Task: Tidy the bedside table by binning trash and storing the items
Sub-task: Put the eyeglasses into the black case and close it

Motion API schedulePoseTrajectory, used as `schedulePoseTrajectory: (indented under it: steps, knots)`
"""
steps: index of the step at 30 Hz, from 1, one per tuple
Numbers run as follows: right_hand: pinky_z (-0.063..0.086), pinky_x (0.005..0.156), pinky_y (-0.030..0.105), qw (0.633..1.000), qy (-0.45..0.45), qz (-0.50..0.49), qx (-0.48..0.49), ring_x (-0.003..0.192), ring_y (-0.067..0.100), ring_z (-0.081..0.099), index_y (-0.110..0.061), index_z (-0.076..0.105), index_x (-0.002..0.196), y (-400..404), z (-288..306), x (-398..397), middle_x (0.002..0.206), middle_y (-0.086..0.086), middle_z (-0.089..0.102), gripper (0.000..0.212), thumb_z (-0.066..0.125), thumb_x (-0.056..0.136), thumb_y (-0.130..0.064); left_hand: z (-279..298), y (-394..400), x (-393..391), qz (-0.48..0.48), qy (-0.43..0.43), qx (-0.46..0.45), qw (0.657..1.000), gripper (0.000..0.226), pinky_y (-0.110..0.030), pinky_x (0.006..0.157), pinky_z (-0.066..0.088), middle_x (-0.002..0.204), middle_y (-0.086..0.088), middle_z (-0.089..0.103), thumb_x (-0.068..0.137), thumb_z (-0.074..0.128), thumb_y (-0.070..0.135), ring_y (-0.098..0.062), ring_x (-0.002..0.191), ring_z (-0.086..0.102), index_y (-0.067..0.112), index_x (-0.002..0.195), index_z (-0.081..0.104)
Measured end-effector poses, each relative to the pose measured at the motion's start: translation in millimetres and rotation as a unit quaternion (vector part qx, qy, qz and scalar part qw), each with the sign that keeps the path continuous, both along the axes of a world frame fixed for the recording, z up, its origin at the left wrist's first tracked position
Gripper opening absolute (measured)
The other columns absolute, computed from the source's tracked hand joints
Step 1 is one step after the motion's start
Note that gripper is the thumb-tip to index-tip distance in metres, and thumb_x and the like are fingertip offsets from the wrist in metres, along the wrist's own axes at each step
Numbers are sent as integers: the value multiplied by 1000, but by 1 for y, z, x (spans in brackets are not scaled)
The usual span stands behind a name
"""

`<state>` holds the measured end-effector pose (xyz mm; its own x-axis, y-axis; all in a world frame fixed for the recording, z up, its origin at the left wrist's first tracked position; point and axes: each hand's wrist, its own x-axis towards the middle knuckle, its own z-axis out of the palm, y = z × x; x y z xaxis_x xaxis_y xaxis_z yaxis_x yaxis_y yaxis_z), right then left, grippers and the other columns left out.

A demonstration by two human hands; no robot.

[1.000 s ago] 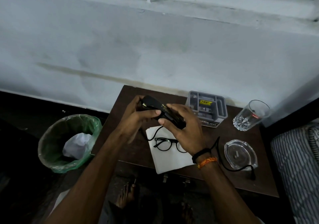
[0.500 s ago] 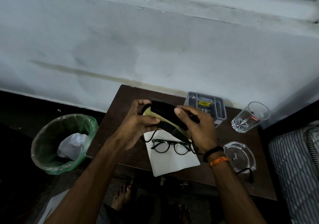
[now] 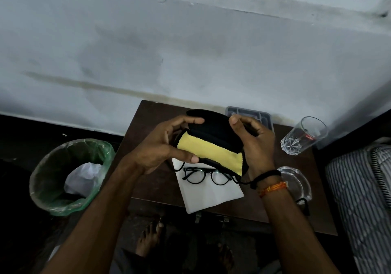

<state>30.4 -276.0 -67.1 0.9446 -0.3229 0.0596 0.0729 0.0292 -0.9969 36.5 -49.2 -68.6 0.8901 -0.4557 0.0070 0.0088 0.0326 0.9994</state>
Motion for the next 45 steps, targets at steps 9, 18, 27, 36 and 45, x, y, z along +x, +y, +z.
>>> schedulePoseTrajectory:
  steps: [9, 18, 27, 36, 45]
  knots:
    - [57, 73, 43, 994, 10, -101, -51, 76, 24, 67, -21, 68, 86, -1, -2, -1, 82, 3, 71, 22, 61, 94, -40, 2, 19, 10, 133, 42, -101, 985, 85, -30, 82, 58, 120, 2, 69, 53, 85, -8, -16, 113, 65, 13, 131, 61]
    - [53, 82, 29, 789, 90, 253, -553, 87, 9, 66, -25, 76, 90, 15, -26, -19, 93, -7, 72, 15, 74, 77, -17, -7, 25, 18, 281, 59, -95, 953, 87, -50, 97, 55, 118, -5, 70, 41, 90, -5, -19, 112, 67, 15, 123, 66]
    - [54, 84, 30, 733, 141, 252, -616, 99, 22, 65, -20, 79, 89, 26, -40, -24, 106, 0, 69, 14, 70, 79, -16, -9, 28, 16, 276, 64, -96, 954, 89, -55, 102, 51, 124, -6, 68, 40, 91, -1, -25, 121, 62, 17, 123, 66]
    - [52, 73, 26, 840, 27, 146, -522, 72, 12, 64, -21, 80, 82, 24, -15, -23, 87, -4, 74, 9, 74, 78, -16, -14, 25, 13, 277, 29, -35, 960, 87, -38, 89, 59, 124, -4, 68, 41, 90, 3, -23, 118, 63, 17, 123, 64]
    - [40, 66, 4, 879, -149, -72, -447, 66, 9, 59, -13, 78, 86, 22, 9, -20, 90, -2, 71, 10, 73, 78, -11, -15, 16, 9, 198, 17, -14, 980, 88, -26, 73, 58, 119, -1, 71, 49, 88, -15, -11, 105, 68, 17, 127, 64]
